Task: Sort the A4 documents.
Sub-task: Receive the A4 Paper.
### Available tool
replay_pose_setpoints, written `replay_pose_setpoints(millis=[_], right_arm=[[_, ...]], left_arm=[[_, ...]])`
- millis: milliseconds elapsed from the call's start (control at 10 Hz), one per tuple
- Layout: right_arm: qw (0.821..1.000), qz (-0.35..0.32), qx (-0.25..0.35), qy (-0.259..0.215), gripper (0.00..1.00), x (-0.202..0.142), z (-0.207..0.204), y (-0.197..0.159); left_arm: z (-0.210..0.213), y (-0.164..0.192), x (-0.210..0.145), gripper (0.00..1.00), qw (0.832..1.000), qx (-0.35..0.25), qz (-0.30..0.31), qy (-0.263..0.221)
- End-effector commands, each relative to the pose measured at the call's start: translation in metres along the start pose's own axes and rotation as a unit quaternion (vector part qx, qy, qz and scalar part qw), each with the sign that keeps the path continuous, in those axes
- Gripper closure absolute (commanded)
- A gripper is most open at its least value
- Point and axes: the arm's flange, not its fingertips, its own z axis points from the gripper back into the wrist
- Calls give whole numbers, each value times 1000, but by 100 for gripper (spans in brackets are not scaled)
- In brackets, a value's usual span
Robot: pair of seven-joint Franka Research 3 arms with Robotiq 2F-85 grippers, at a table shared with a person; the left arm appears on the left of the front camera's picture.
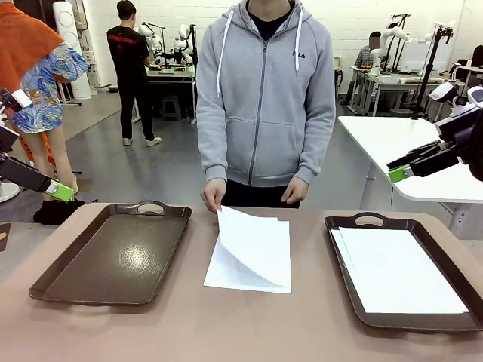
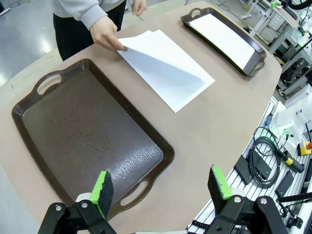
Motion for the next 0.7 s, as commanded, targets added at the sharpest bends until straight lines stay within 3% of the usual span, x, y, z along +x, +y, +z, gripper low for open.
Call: replay_pose_setpoints(millis=[0, 600], right_arm=[[1000, 1, -5, 1, 0, 1, 0, -1], [1000, 1, -5, 1, 0, 1, 0, -1]], left_arm=[[0, 2, -1, 0, 1000, -8, -5, -5], [0, 2, -1, 0, 1000, -8, -5, -5]])
